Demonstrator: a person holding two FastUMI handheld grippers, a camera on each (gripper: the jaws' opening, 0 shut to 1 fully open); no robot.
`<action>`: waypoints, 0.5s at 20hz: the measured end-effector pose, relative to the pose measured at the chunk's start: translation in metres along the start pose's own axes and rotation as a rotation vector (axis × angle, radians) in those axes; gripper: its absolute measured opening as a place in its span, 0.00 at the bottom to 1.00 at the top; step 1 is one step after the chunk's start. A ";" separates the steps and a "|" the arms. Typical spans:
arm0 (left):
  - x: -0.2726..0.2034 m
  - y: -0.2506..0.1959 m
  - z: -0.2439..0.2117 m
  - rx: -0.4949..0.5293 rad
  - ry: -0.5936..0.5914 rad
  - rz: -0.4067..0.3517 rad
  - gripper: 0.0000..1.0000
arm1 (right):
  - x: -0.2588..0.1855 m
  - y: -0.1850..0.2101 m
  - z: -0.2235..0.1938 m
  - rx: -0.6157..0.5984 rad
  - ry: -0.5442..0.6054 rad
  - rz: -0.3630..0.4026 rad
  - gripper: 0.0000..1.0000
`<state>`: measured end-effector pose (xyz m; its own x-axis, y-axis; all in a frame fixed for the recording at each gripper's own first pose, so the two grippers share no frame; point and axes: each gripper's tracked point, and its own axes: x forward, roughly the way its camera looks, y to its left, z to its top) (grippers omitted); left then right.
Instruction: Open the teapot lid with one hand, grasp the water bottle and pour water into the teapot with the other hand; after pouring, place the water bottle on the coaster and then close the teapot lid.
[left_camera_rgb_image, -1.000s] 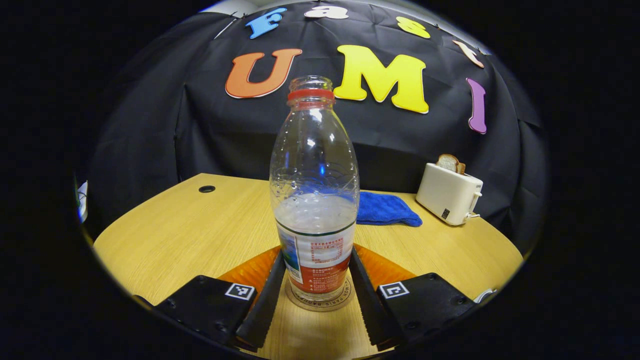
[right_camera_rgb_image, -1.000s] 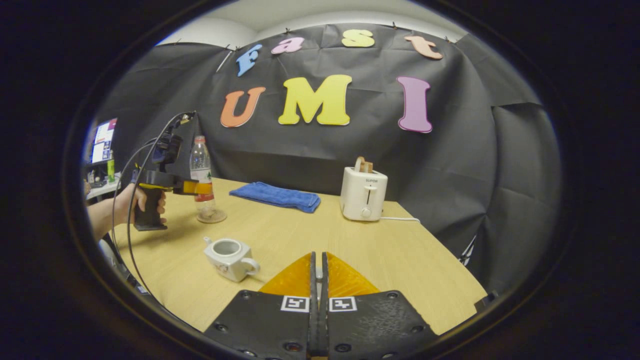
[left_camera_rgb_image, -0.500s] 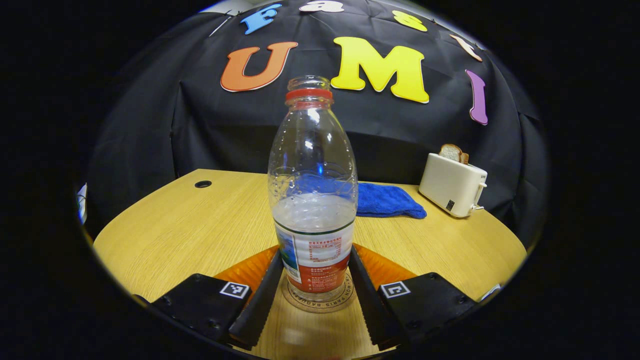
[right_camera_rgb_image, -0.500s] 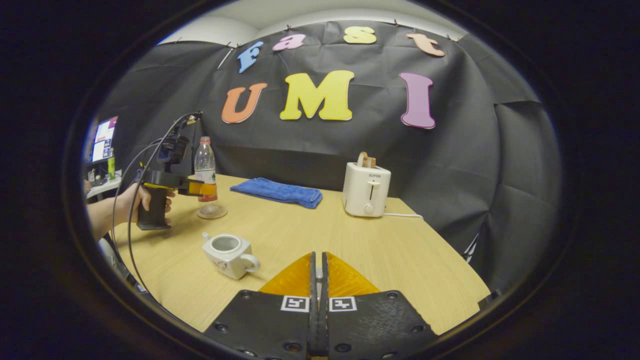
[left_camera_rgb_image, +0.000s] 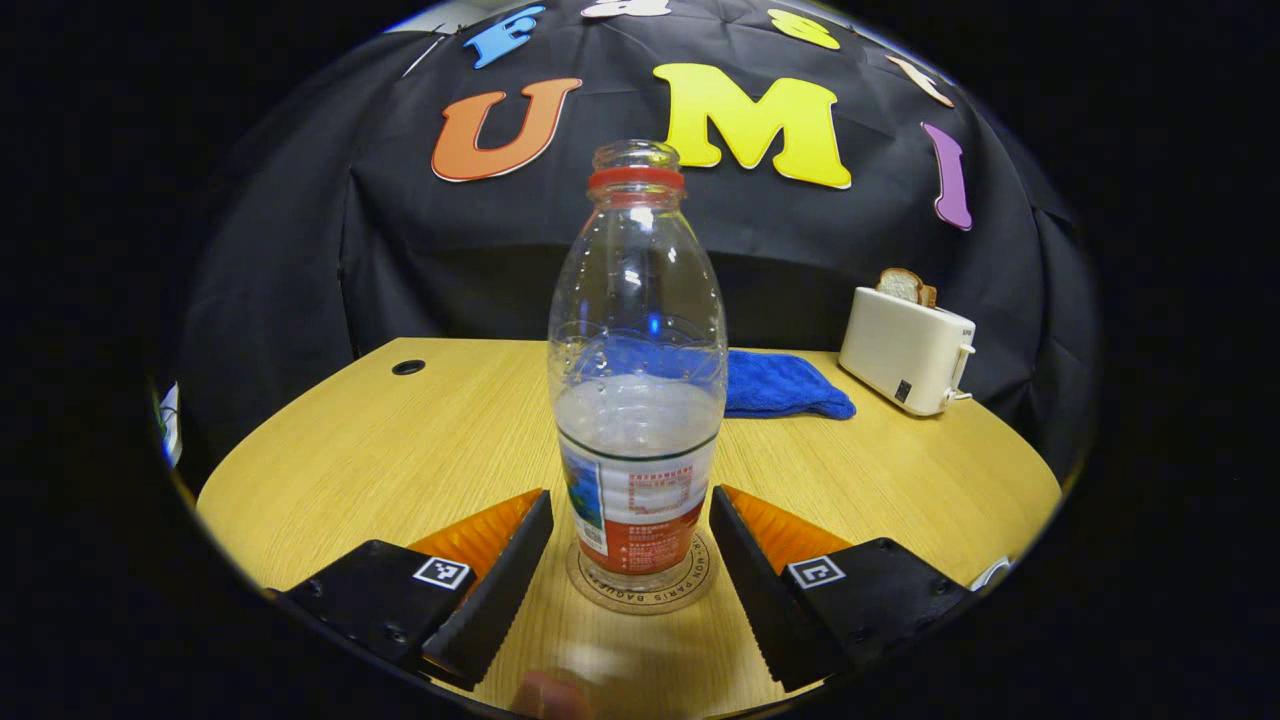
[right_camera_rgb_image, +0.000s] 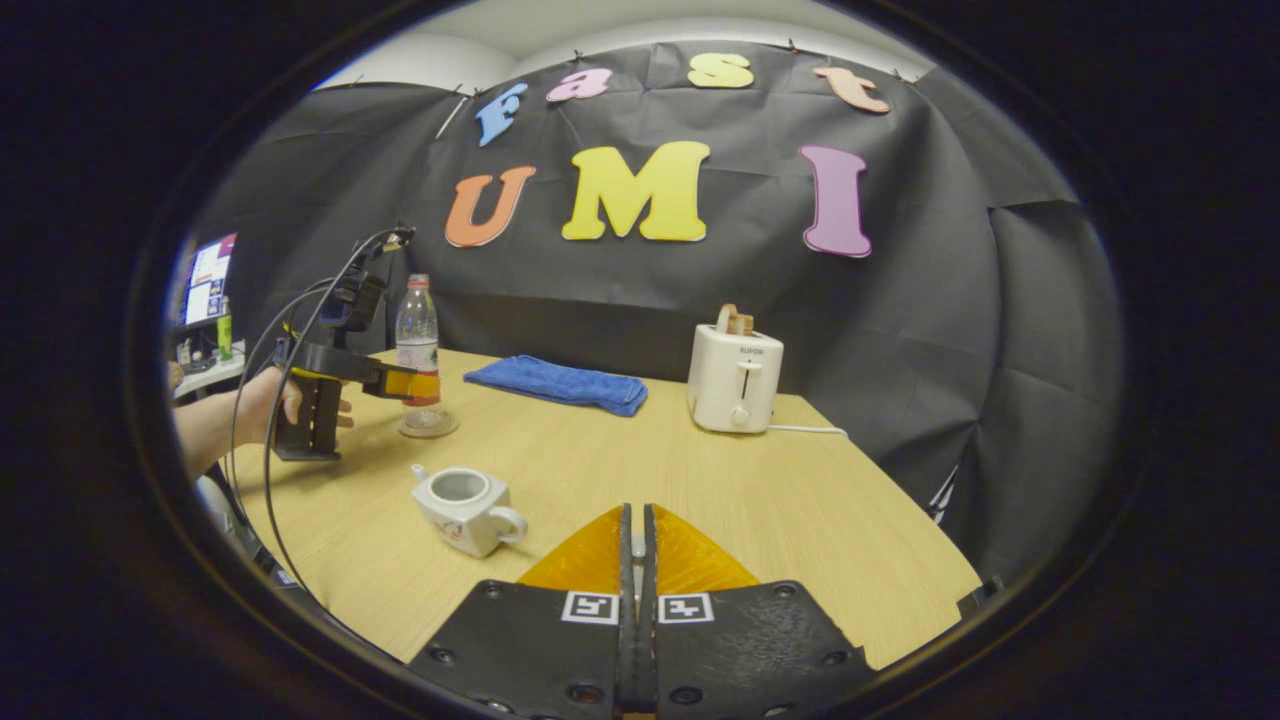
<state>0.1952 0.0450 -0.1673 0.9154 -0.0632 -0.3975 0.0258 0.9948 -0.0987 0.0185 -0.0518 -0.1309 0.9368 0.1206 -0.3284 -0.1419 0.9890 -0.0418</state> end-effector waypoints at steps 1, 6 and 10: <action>-0.006 -0.001 -0.002 0.002 0.002 -0.005 0.99 | -0.001 0.003 0.000 -0.003 -0.002 0.003 0.00; -0.055 0.006 -0.017 0.010 0.013 0.001 1.00 | 0.001 0.022 0.016 -0.011 -0.023 0.041 0.00; -0.120 0.016 -0.010 0.005 -0.074 0.031 0.99 | 0.016 0.050 0.037 -0.009 -0.058 0.109 0.00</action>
<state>0.0821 0.0682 -0.1303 0.9430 -0.0260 -0.3319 -0.0017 0.9966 -0.0830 0.0381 0.0030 -0.1029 0.9326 0.2323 -0.2763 -0.2464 0.9690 -0.0170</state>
